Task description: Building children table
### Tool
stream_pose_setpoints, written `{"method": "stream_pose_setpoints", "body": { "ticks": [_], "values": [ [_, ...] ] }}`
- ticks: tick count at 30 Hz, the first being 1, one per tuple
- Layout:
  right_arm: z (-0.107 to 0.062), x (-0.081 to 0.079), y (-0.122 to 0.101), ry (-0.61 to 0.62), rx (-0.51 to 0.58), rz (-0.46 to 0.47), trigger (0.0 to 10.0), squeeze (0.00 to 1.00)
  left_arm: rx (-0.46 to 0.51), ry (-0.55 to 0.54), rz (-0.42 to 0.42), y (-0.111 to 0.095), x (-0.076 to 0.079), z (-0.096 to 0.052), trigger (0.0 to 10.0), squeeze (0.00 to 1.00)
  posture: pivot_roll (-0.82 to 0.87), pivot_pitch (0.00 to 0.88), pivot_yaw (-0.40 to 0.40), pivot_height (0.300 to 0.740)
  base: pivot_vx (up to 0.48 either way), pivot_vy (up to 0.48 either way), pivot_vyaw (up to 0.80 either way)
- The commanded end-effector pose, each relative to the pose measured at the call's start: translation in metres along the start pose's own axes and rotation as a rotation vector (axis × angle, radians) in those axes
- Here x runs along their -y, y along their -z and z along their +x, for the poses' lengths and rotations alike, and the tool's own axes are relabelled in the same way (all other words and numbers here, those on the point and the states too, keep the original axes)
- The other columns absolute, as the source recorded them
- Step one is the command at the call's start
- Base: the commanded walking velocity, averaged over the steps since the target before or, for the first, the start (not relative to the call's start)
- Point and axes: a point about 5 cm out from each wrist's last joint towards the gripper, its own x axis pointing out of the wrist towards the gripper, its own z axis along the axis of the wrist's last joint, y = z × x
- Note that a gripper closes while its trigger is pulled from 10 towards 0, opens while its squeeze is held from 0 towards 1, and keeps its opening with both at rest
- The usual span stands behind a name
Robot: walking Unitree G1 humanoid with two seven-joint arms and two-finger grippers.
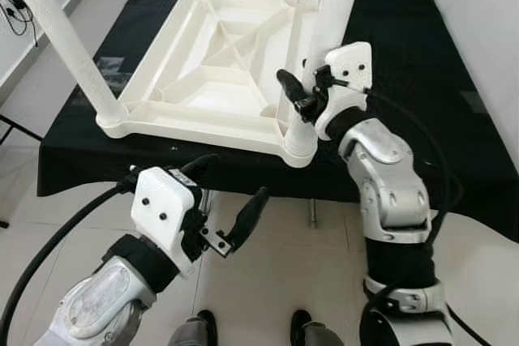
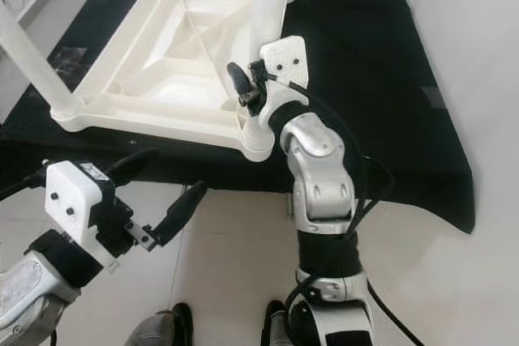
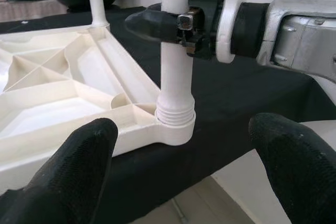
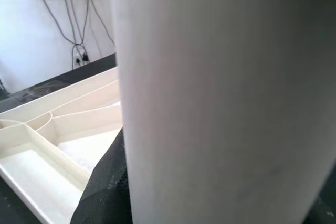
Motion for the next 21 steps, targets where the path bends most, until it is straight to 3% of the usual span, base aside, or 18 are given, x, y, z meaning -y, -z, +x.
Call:
{"method": "stream_pose_setpoints", "body": {
  "ticks": [1,4,5,6,8,9,10,11,13,15,16,17,18,19,20,21],
  "values": [
    [0.008,-0.001,0.032,0.042,-0.159,0.015,0.0,0.00,0.003,0.016,-0.010,0.002,0.002,0.002,10.0,0.00,0.08,0.277,-0.013,0.740,0.000,0.000,0.00],
    [0.013,-0.004,0.028,0.052,-0.152,0.032,0.0,0.00,0.009,0.015,-0.009,0.002,0.002,0.003,10.0,0.00,0.08,0.270,-0.019,0.740,0.000,0.000,0.00],
    [0.012,-0.005,0.026,0.062,-0.155,0.037,1.2,0.00,0.010,0.015,-0.009,0.002,0.002,0.004,10.0,0.00,0.08,0.266,-0.022,0.740,0.000,0.000,0.00],
    [0.012,-0.005,0.024,0.072,-0.153,0.040,10.0,0.00,0.011,0.014,-0.009,0.002,0.002,0.004,10.0,0.00,0.08,0.266,-0.022,0.740,0.000,0.000,0.00],
    [0.011,-0.004,0.015,0.066,-0.102,0.068,10.0,0.00,0.012,0.012,-0.009,0.003,0.001,0.005,10.0,0.00,0.08,0.259,-0.026,0.740,0.000,0.000,0.00],
    [0.012,-0.002,0.011,0.041,-0.075,0.066,10.0,0.58,0.013,0.012,-0.009,0.003,0.001,0.005,10.0,0.00,0.08,0.259,-0.027,0.740,0.000,0.000,0.00],
    [0.012,-0.002,0.011,0.041,-0.075,0.066,10.0,0.58,0.013,0.012,-0.009,0.003,0.001,0.005,10.0,0.00,0.08,0.259,-0.027,0.740,0.000,0.000,0.00],
    [0.012,0.001,0.007,-0.002,-0.043,0.086,10.0,1.00,0.014,0.012,-0.009,0.004,0.001,0.005,10.0,0.00,0.07,0.256,-0.029,0.740,0.000,0.000,0.00],
    [0.012,0.002,0.004,-0.025,-0.026,0.099,10.0,1.00,0.015,0.013,-0.009,0.004,0.001,0.005,10.0,0.00,0.07,0.256,-0.030,0.740,0.000,0.000,0.00],
    [0.013,0.013,-0.012,-0.227,0.075,0.130,10.0,1.00,0.016,0.015,-0.010,0.004,0.002,0.005,10.0,0.00,0.07,0.254,-0.037,0.740,0.000,0.000,0.00],
    [0.013,0.013,-0.012,-0.227,0.075,0.130,10.0,1.00,0.016,0.015,-0.010,0.004,0.002,0.005,10.0,0.00,0.07,0.254,-0.037,0.740,0.000,0.000,0.00],
    [0.012,0.017,-0.019,-0.305,0.115,0.131,10.0,1.00,0.017,0.015,-0.011,0.005,0.003,0.005,10.0,0.00,0.08,0.254,-0.038,0.740,0.000,0.000,0.00],
    [0.010,0.024,-0.025,-0.423,0.156,0.125,10.0,0.33,0.017,0.014,-0.012,0.005,0.004,0.005,10.0,0.00,0.08,0.257,-0.042,0.740,0.000,0.000,0.00],
    [0.010,0.024,-0.025,-0.423,0.156,0.125,10.0,0.33,0.017,0.014,-0.012,0.005,0.004,0.005,10.0,0.00,0.08,0.257,-0.042,0.740,0.000,0.000,0.00],
    [0.010,0.029,-0.029,-0.496,0.177,0.108,10.0,0.00,0.017,0.013,-0.011,0.005,0.004,0.005,10.0,0.00,0.09,0.261,-0.043,0.740,0.000,0.000,0.00],
    [0.010,0.032,-0.030,-0.567,0.183,0.098,10.0,0.00,0.015,0.010,-0.011,0.005,0.004,0.004,10.0,0.00,0.09,0.261,-0.043,0.740,0.000,0.000,0.00]
  ]
}}
